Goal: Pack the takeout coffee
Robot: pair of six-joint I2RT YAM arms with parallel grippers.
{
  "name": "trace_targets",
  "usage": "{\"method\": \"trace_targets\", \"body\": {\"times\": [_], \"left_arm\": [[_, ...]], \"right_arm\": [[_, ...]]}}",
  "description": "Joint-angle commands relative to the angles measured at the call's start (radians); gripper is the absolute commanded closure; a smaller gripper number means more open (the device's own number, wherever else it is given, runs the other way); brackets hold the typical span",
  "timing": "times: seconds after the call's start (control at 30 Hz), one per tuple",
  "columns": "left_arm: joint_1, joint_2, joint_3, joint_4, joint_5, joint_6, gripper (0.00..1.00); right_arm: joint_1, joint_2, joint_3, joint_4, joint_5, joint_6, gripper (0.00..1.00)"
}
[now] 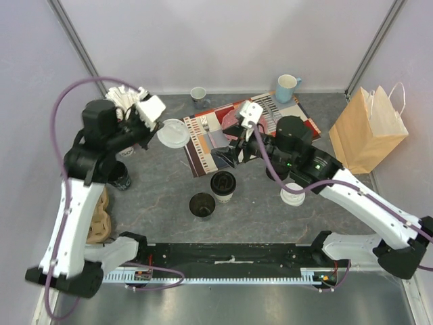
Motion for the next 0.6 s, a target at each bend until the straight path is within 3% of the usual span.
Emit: {"method": "trace_targets", "body": {"times": [0.0,0.07,0.17,0.2,0.27,0.33,0.43,0.57], "left_arm": [[-0.007,-0.191,-0.06,0.054,0.017,0.413,0.98],[-0.013,-0.321,-0.156,0.112,0.045,0.515,0.98],[-0.015,-0.501,-0.406,0.256,0.127,0.852,0.98],[-0.015,-0.626,-0.486,0.301,0.149,1.058,0.98],[-0.015,-0.757,-0.712,0.506,0.233,1.208,0.98],[-0.013,-0.871,-0.807,0.65,0.346,1.29,0.98],[-0.015,-0.92,-0.874,0.712,0.44,1.352,0.98],[-0.013,-0.966,-0.948,0.826,0.488,1.438,0.98]], "right_arm": [[0.001,-0.073,0.061,0.043,-0.1,0.101,0.26],[0.001,-0.072,0.078,0.008,-0.162,0.104,0.26],[0.001,-0.041,0.132,-0.054,-0.257,0.095,0.25],[0.002,-0.02,0.158,-0.07,-0.282,0.086,0.26],[0.007,-0.003,0.169,-0.092,-0.365,0.039,0.27],[0.019,0.007,0.169,-0.092,-0.412,-0.024,0.27],[0.074,0.043,0.202,-0.133,-0.462,-0.136,0.28],[0.223,0.161,0.368,-0.397,-0.332,-0.346,0.29]]}}
